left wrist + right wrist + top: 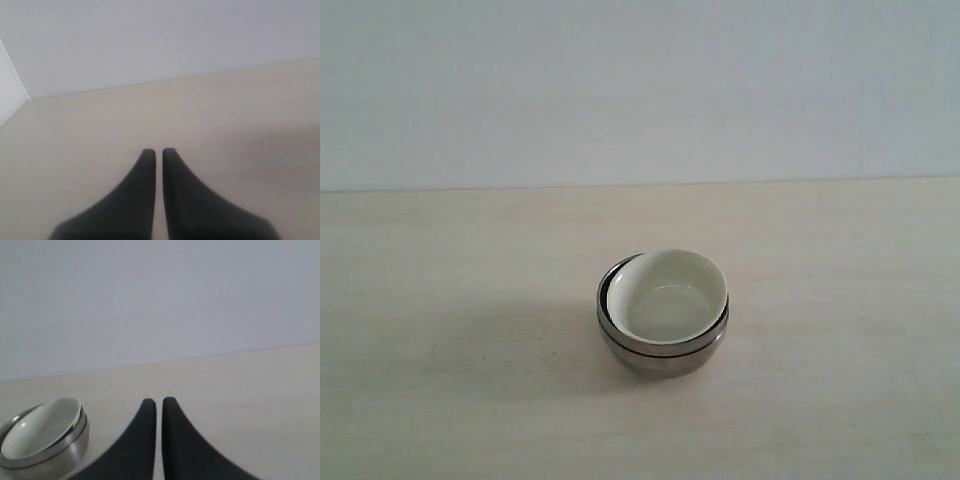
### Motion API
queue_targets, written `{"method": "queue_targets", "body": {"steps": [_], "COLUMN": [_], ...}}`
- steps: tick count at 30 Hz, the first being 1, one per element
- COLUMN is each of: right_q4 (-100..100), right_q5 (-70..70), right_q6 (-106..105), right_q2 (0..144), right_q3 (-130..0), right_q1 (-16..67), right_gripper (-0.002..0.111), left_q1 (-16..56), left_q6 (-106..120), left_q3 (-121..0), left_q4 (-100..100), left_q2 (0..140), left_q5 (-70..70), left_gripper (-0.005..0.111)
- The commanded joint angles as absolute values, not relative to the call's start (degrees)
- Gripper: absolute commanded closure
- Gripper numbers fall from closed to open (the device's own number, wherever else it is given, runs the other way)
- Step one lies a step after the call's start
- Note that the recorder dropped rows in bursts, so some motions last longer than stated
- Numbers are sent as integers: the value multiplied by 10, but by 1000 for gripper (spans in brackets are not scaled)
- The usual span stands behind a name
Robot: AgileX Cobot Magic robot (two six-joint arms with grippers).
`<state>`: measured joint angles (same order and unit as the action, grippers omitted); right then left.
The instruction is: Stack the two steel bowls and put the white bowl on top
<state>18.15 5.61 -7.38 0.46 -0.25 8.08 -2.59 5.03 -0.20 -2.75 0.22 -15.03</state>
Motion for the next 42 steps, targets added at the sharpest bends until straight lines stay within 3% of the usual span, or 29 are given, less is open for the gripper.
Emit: {"method": "queue_targets", "body": {"steps": [1,12,42], "right_q4": [170,144,146], "right_q5": [100,213,213], "right_q6": [-126,-147,-141], "right_q2": [0,0,0], "right_q3": [0,0,0], "right_q1": [71,71,71], "right_gripper": [108,108,108], "left_q1": [-27,-27,-27], "left_q6": [45,45,45], "left_q3": [0,0,0], "left_q4": [-24,-24,-24], "left_q2": [0,0,0], "left_q5": [-146,-146,-146], "left_gripper": [103,103,103]}}
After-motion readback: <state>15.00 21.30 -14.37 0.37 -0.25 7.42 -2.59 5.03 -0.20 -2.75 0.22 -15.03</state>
